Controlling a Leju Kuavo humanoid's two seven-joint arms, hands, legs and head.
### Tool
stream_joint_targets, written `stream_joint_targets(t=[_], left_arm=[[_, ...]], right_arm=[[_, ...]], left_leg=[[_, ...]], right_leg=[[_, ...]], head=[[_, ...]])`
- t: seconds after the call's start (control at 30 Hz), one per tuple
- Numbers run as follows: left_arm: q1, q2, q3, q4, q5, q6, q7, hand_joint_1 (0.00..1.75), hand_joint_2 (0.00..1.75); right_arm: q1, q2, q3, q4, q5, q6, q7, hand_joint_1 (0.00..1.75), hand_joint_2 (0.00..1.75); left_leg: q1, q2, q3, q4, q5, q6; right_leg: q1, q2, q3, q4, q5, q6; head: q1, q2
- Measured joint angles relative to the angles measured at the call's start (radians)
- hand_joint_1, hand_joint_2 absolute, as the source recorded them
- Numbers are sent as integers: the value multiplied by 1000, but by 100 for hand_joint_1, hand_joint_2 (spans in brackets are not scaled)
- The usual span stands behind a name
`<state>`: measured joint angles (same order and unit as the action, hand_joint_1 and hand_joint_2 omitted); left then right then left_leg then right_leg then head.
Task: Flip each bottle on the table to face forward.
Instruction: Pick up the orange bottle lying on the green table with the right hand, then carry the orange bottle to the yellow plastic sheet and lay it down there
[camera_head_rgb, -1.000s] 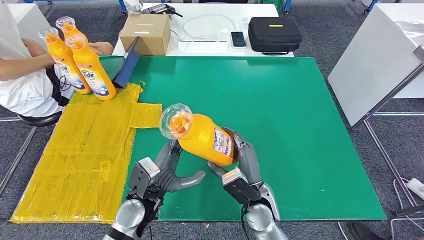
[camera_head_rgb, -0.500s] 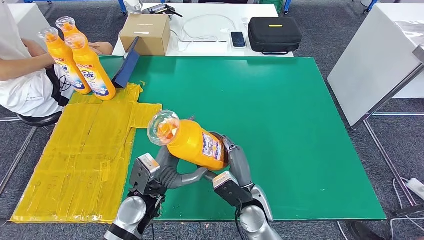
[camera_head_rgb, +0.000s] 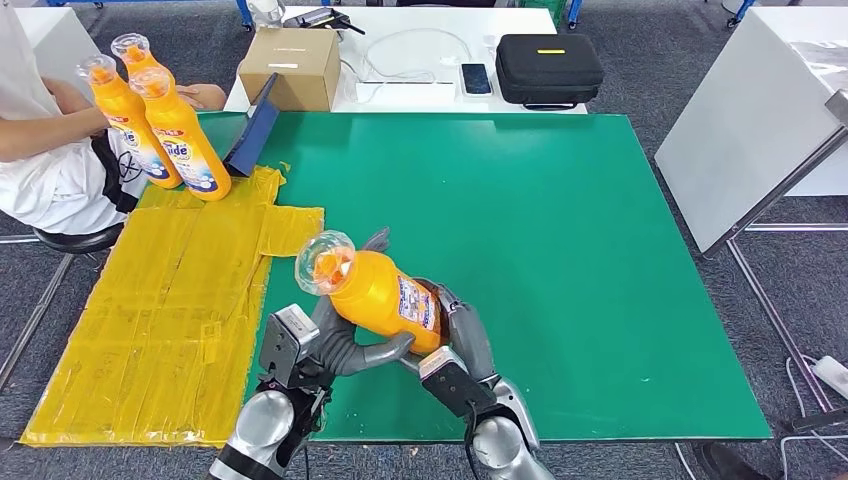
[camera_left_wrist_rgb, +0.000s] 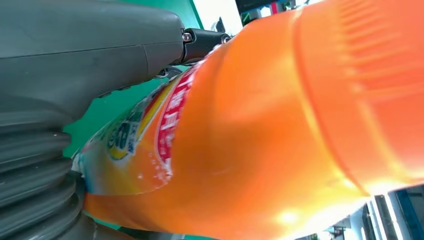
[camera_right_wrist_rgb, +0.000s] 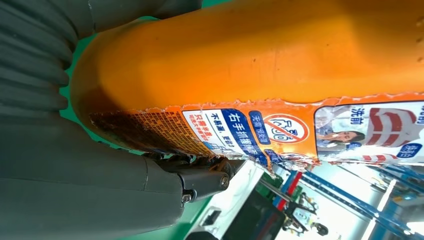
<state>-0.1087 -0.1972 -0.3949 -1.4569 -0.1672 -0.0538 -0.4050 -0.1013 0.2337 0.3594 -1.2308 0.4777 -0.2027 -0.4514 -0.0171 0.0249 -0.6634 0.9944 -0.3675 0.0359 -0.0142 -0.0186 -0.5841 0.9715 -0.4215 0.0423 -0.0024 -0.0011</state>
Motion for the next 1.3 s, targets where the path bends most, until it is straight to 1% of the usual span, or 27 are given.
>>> stream_joint_targets(t=[0.23,0.47,0.6,1.03,1.3], left_arm=[[-1,3,0,0,8,7,-1,0,175],[-2,6,0,0,8,11,-3,0,175],[-2,6,0,2,8,14,-3,175,175],[-12,6,0,23,10,14,-7,175,175],[-17,6,0,28,7,16,-11,175,175]], right_arm=[[-11,11,15,70,20,14,-10,175,175],[-16,16,29,103,29,19,-12,175,175],[-18,16,35,113,34,21,-12,175,175],[-23,16,37,123,36,22,-10,175,175],[-17,4,35,90,55,-6,-9,175,175]], left_leg=[[0,0,0,0,0,0],[0,0,0,0,0,0],[0,0,0,0,0,0],[0,0,0,0,0,0],[0,0,0,0,0,0]], right_leg=[[0,0,0,0,0,0],[0,0,0,0,0,0],[0,0,0,0,0,0],[0,0,0,0,0,0],[0,0,0,0,0,0]], head=[[0,0],[0,0],[0,0],[0,0],[0,0]])
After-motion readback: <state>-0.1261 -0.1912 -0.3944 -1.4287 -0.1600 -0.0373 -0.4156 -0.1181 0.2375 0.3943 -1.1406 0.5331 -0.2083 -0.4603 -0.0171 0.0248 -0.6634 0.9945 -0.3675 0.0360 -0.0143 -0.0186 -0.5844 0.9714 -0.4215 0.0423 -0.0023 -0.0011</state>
